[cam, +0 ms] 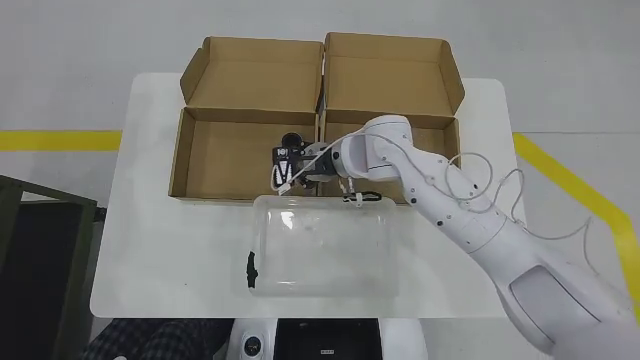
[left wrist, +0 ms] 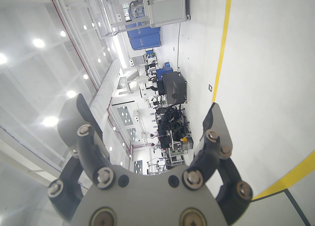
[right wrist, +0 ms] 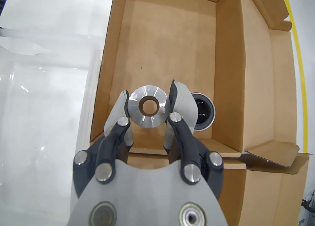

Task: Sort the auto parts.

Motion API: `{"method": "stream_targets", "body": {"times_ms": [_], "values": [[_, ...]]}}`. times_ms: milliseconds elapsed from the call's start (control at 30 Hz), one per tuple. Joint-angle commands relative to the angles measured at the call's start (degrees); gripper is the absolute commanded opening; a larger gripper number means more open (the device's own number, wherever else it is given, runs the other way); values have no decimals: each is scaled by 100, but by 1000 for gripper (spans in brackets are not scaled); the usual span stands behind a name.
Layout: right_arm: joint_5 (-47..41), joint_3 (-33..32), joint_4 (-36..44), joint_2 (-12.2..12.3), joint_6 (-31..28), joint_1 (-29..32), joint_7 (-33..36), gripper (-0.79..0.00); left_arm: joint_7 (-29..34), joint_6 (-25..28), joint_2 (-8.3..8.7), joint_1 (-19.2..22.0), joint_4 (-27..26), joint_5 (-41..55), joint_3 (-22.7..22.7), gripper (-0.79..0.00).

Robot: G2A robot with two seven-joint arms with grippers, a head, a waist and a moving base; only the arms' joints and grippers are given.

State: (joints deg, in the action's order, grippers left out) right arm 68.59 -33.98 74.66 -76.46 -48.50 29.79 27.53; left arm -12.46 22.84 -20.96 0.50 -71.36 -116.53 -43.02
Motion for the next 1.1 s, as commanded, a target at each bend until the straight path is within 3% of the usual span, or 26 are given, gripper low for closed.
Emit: {"method": "stream_targets", "body": {"times_ms": [0, 667, 1067], "values": [[-1, 28, -58, -27, 2, -29, 38, -785, 0, 0, 0, 0, 0, 0, 0, 0], [17, 157, -353, -200, -121, -133, 273, -782, 0, 0, 0, 0, 0, 0, 0, 0], [46, 217, -540, -288, -180, -152, 345, -674, 0, 0, 0, 0, 0, 0, 0, 0]]}}
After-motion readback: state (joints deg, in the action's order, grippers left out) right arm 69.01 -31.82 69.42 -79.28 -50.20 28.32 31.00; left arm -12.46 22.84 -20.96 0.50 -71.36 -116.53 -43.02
